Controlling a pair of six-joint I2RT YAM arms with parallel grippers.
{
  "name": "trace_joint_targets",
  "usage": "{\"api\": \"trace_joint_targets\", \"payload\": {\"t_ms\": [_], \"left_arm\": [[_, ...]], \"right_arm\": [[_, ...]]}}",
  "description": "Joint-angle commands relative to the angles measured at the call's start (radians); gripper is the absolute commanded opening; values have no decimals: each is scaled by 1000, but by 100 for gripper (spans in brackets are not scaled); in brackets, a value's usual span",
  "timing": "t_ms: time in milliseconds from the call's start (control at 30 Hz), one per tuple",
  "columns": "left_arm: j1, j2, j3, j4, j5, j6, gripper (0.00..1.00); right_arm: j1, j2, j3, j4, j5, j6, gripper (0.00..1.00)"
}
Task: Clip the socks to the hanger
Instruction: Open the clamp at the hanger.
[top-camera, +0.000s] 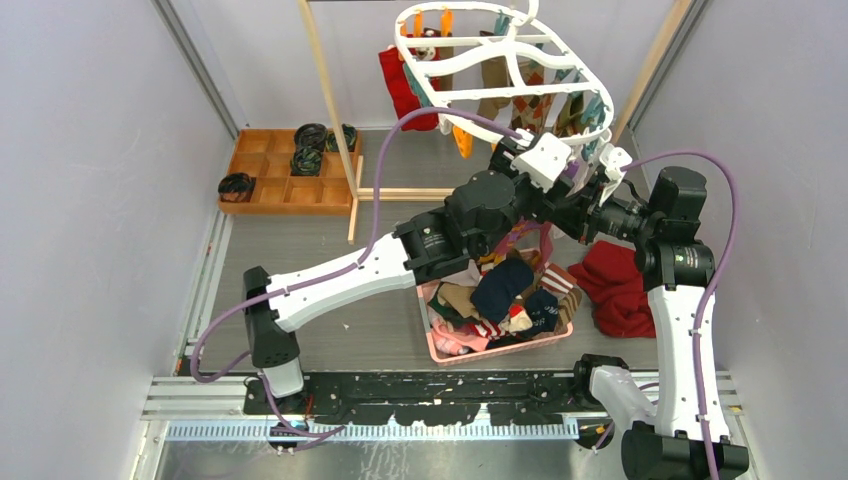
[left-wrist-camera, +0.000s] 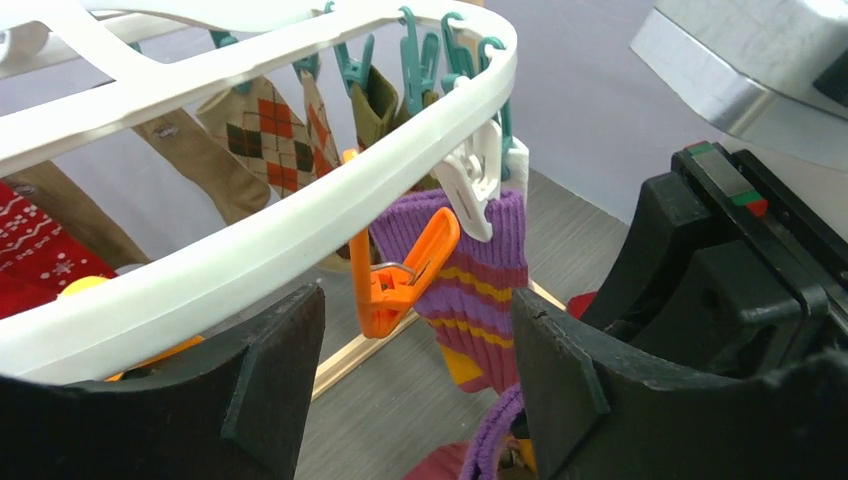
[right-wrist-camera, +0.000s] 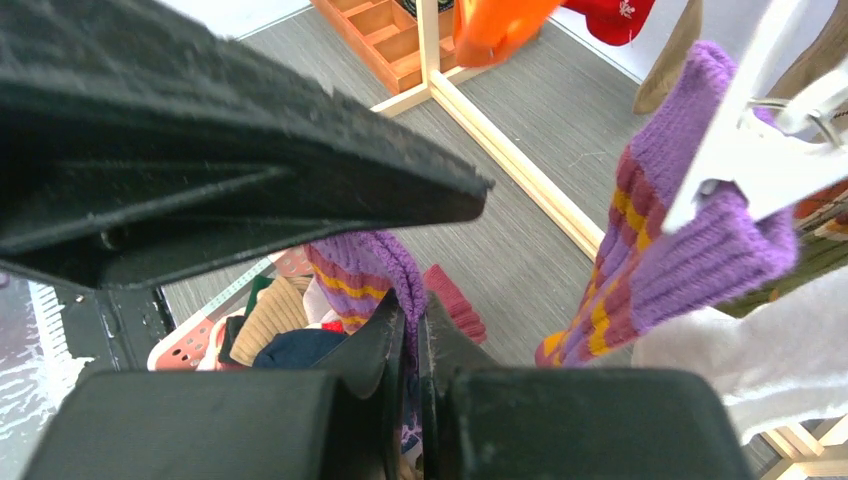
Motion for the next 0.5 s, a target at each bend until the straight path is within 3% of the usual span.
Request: {"api": "trace_joint_targets", "payload": {"t_ms": [0,167,467], "left_arm": [[7,6,55,50,15,-14,68],[7,-10,24,91,37,-16,68],[7,-105,-184,269,66,-30,66]], "right_arm": [[-3,-9,3,43,-2,9,4],[-3,-8,3,42,-2,7,4],[-3,-9,2,41,-1,4,4]]}}
